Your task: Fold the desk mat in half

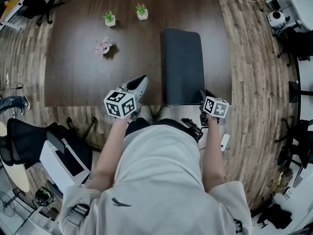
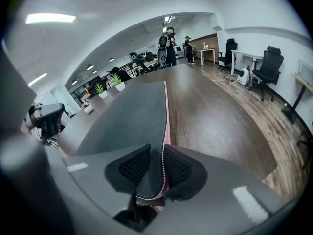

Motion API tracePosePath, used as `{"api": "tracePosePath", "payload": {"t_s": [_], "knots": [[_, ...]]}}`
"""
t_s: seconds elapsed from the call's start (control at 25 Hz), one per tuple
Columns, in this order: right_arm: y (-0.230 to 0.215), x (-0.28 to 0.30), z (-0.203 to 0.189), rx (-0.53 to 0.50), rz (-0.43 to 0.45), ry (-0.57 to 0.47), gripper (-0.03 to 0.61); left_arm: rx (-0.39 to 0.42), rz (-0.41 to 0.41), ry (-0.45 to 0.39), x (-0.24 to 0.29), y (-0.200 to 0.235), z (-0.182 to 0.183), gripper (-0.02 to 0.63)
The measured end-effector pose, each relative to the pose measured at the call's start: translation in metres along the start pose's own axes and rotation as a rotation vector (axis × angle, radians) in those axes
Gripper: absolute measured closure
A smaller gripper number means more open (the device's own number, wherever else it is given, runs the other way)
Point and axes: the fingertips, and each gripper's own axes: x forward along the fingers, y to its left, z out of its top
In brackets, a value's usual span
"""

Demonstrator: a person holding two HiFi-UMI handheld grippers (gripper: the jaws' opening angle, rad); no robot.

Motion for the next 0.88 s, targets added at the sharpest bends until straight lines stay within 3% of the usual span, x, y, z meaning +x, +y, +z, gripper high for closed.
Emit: {"api": "tracePosePath", "payload": {"t_s": [0.28,0.56,0.68,0.8,0.88], "knots": [[-0.012,-0.022,0.018,-0.094,-0.107,-0.063,0.463,-0.005,0.02,-0.013,-0.004,0.003,0.0,0.594],[0.038,-0.054,0.086,-0.253,-0.024,-0.283,0.474,-0.003,0.071,-0.074,-0.019,0.014,0.011,0.595],[0.075,-0.08,0.122,-0.357,0.057,-0.52,0.483,0.066,0.117,-0.203,-0.038,0.021,0.034,0.595],[0.105,-0.121,0.148,-0.43,0.114,-0.803,0.512,0.25,0.166,-0.45,-0.078,0.014,0.073,0.595],[0.114,-0.142,0.154,-0.437,0.119,-0.927,0.526,0.368,0.185,-0.563,-0.105,0.002,0.091,0.601]]}}
